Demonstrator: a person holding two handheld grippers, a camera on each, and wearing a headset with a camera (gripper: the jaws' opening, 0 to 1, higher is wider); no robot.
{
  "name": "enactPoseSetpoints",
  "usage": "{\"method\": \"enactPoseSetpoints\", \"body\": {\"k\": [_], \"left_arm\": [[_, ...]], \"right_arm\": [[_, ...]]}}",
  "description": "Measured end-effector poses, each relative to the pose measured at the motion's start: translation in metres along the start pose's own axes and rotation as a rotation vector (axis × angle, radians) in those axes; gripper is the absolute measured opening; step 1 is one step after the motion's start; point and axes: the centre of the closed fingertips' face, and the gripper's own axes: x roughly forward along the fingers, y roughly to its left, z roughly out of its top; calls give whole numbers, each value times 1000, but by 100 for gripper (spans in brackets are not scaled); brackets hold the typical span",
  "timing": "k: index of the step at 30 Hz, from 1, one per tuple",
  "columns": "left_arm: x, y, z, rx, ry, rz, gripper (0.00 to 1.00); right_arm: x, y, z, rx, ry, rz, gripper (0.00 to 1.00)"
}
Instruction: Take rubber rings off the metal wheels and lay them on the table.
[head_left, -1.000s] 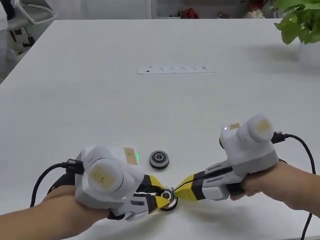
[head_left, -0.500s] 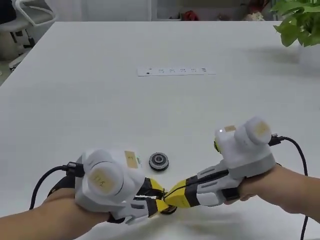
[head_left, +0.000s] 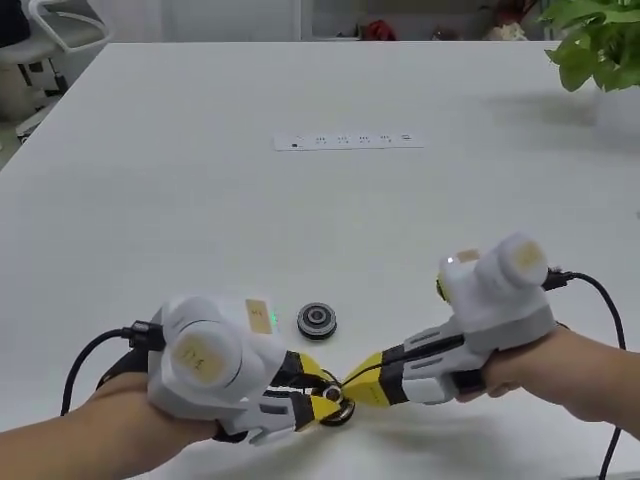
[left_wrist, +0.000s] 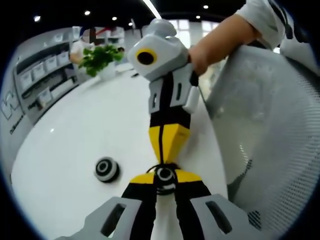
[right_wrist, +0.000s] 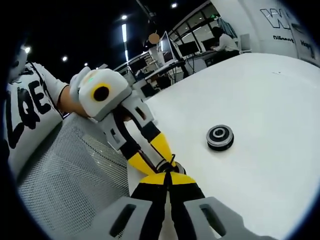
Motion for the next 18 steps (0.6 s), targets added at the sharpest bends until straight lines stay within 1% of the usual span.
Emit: {"method": "enactPoseSetpoints", "body": {"k": [3, 6, 11, 15, 18], "left_arm": [[0, 0, 2, 25, 7, -4, 14], [-2, 0, 4, 24, 6, -8, 15], [-9, -1, 8, 16, -8, -14, 20], [-17, -1, 11, -11, -29, -16, 21], [-24, -2, 11, -20, -39, -15, 23]], "right_arm": [[-1, 0, 1, 7, -6, 0, 0], [0, 0, 1, 6, -7, 1, 0], [-2, 0, 5, 9, -20, -1, 0], [-2, 1, 7, 11, -26, 1, 0], [-2, 3, 9, 10, -28, 6, 0]]}}
